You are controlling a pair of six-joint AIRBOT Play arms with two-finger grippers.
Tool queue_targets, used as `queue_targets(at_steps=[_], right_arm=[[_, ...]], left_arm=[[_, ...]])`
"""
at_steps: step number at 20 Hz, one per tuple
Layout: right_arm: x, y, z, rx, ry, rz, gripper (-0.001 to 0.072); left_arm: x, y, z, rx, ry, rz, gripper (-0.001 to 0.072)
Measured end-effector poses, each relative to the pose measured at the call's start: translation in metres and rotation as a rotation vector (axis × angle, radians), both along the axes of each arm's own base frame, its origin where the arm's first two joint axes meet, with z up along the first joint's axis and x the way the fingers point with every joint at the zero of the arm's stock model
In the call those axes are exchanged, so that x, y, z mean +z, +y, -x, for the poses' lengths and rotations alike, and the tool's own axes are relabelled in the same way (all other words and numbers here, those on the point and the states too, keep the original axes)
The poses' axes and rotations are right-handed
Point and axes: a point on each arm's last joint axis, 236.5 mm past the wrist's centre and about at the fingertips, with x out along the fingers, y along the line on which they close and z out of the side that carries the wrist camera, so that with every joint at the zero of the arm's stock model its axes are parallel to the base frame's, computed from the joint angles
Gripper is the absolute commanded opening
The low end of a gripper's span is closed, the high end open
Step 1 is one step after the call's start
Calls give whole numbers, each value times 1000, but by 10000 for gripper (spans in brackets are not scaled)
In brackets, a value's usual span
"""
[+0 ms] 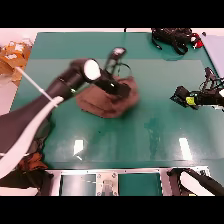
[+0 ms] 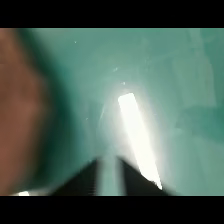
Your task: Fold the shirts.
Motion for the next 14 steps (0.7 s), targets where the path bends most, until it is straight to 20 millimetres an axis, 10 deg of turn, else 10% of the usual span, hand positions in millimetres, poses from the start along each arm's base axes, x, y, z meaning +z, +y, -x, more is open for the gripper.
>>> queue_targets(at_steps=[4, 9, 14], right_arm=[[0, 2, 4, 13, 17, -6, 513], [-3, 13, 1, 64, 10, -16, 512], [-28, 59, -15, 165, 24, -64, 513]], left_arm=[[-6, 6, 2, -17, 71, -23, 711], [-4, 103, -45, 128, 169, -107, 711], [-46, 177, -74, 312, 261, -133, 711]])
